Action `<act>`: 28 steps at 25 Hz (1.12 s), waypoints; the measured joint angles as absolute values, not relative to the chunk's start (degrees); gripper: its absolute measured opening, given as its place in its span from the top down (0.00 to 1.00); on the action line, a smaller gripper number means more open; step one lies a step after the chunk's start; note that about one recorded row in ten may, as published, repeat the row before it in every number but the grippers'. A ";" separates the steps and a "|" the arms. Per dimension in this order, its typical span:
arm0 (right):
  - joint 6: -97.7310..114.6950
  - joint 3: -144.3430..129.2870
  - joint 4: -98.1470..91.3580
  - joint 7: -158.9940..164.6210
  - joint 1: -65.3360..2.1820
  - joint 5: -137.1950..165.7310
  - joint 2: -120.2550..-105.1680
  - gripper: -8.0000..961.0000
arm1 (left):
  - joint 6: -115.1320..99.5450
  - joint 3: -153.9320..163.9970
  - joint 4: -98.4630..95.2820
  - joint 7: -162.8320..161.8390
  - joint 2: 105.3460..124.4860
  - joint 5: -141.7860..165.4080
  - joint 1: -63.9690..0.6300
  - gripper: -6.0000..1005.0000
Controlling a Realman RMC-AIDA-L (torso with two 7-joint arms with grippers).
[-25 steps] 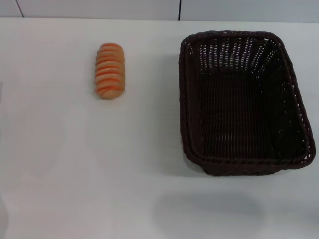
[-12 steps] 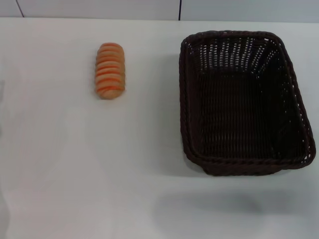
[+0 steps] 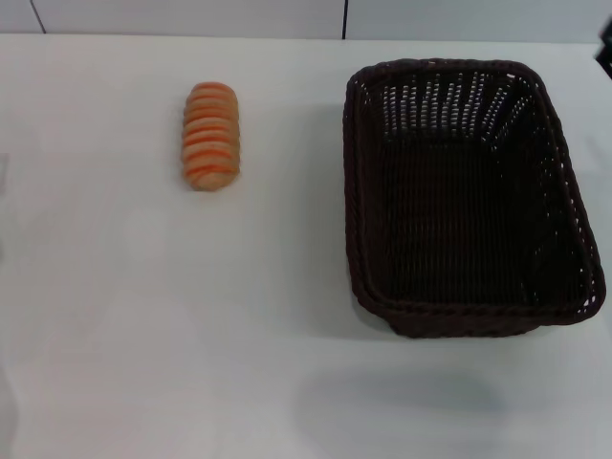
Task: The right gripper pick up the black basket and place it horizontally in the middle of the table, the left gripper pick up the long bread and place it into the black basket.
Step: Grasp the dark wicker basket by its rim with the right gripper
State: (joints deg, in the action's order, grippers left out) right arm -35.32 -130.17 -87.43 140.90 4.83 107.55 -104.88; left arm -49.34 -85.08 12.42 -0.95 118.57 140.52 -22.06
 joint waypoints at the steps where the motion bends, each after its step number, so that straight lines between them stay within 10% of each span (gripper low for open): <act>1: -19.11 -121.62 -93.35 137.76 7.86 107.33 -108.22 0.14 | -49.32 -85.08 12.20 -1.03 118.53 140.43 -22.06 0.17; 2: -19.11 -121.62 -93.35 137.76 7.86 107.33 -108.22 0.14 | -49.32 -85.08 12.20 -1.03 118.53 140.43 -22.06 0.17; 6: 16.75 -101.59 -104.94 132.69 13.61 107.49 -118.28 0.14 | -49.30 -85.25 12.07 -1.08 118.47 140.36 -22.04 0.17; 28: 71.11 -64.26 -94.79 147.68 3.01 104.58 -119.00 0.14 | -49.02 -85.26 12.09 -1.23 118.48 140.21 -22.15 0.17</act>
State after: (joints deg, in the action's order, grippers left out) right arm 71.11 -64.27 -94.79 147.68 3.01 104.58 -119.00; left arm -49.02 -85.26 12.09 -1.23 118.48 140.21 -22.15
